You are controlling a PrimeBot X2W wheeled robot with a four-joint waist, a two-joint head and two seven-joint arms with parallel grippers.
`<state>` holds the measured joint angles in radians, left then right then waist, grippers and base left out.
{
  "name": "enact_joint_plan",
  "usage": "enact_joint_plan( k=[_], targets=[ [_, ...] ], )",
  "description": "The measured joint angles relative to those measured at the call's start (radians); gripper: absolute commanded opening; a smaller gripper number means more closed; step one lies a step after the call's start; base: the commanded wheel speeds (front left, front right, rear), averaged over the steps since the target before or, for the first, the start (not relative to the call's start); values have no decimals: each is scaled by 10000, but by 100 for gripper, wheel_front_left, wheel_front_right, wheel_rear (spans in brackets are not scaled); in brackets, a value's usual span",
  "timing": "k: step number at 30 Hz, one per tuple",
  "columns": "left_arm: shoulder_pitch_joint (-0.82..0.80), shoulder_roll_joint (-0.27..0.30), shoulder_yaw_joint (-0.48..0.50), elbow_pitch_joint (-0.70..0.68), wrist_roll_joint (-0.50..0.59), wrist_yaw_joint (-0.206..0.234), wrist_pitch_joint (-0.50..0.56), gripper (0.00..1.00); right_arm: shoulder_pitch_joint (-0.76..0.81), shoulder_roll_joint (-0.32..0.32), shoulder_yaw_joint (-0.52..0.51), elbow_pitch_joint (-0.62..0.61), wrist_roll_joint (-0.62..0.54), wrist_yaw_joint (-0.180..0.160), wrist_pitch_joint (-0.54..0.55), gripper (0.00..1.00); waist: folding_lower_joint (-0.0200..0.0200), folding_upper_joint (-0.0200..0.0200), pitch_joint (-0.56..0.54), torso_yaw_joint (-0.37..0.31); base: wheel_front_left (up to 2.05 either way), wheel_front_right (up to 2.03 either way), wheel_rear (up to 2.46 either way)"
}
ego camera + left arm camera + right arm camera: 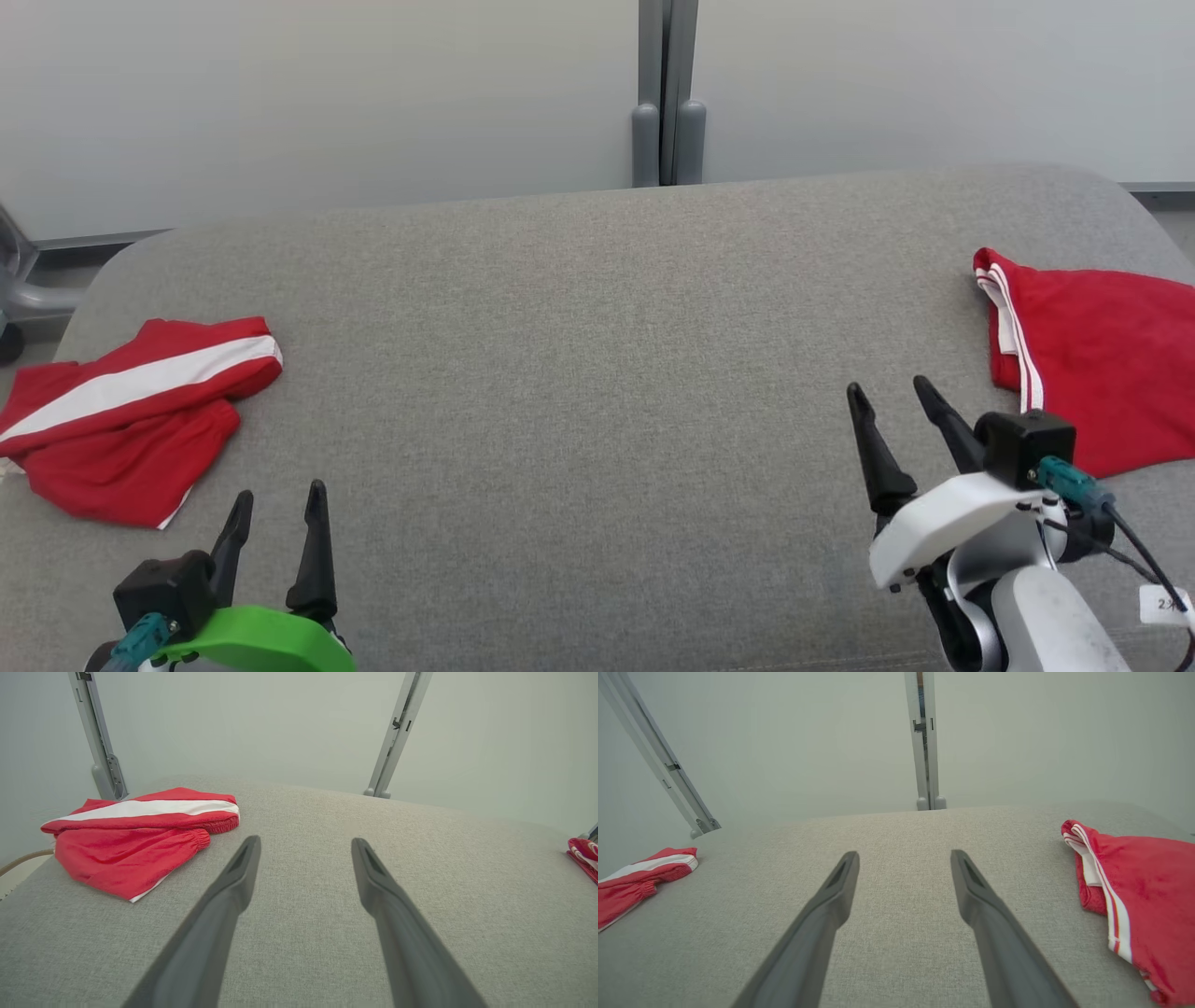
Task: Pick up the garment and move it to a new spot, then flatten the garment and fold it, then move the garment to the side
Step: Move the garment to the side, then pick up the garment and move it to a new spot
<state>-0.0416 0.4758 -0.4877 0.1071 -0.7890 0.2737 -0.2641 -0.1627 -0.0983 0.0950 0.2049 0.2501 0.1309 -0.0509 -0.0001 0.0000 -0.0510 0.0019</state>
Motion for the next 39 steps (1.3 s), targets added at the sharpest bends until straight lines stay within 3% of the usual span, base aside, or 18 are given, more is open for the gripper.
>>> enact_joint_plan(
  k=[9, 25, 32, 39],
  targets=[
    [125, -238, -63, 297, 86, -282, 0, 100, 988, 453, -151, -719, -165, 0, 466, 100, 0, 0, -146, -17, 0, 0, 0],
    [136, -378, -196, 602, 171, -464, 0, 100, 1025, 491, -151, -863, -144, 0, 629, 100, 0, 0, -185, 119, 0, 0, 0],
    [83, -337, -171, 552, 257, -433, 13, 100, 1121, 493, -178, -959, -65, 0, 596, 100, 0, 0, -157, 559, 0, 0, 0],
    [-53, -217, -155, 405, 341, -343, 88, 100, 1168, 497, -249, -986, 17, -2, 476, 100, 0, 0, -122, 1432, 0, 0, 0]
  ],
)
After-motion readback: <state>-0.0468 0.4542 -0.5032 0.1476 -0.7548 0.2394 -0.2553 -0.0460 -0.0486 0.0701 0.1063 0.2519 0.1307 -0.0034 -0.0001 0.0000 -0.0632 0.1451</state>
